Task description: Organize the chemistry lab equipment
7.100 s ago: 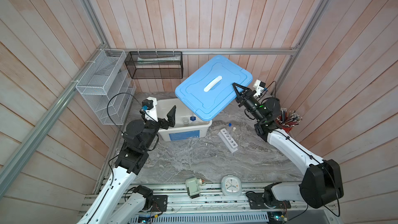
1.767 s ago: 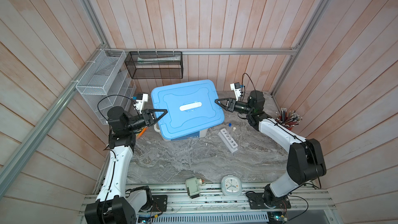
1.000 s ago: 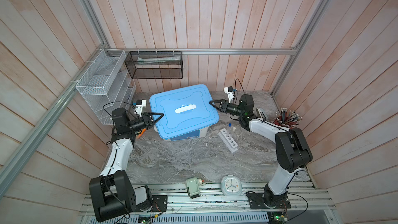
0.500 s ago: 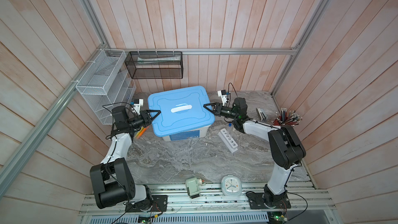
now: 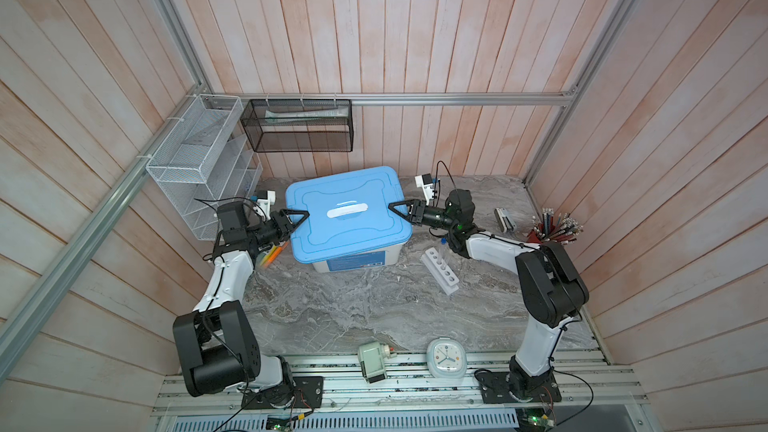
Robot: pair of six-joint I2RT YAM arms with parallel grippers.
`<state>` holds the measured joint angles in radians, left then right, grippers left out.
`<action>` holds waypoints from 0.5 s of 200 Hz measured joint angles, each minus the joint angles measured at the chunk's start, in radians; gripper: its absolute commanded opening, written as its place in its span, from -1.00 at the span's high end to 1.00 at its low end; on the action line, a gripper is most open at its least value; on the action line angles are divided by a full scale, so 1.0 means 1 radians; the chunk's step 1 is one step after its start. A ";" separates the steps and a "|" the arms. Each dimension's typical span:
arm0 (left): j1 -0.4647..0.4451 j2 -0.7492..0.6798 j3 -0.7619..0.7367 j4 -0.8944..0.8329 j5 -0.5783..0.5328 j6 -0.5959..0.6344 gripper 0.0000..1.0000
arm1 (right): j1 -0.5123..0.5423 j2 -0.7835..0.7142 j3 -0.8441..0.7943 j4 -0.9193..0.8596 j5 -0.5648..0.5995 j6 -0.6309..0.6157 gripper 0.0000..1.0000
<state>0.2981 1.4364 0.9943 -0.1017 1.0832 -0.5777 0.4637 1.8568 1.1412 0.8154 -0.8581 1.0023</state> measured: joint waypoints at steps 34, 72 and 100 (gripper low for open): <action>0.000 0.024 0.026 -0.026 -0.015 0.023 0.05 | 0.002 0.002 0.000 0.001 0.000 0.008 0.31; 0.000 0.055 0.032 -0.034 -0.018 0.028 0.06 | 0.003 0.013 0.000 -0.001 0.001 0.022 0.34; -0.002 0.069 0.060 -0.043 -0.019 0.037 0.06 | 0.003 0.013 0.000 -0.001 0.004 0.023 0.35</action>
<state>0.2966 1.5059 1.0542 -0.1444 1.0645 -0.5407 0.4671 1.8702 1.1412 0.8146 -0.8539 1.0248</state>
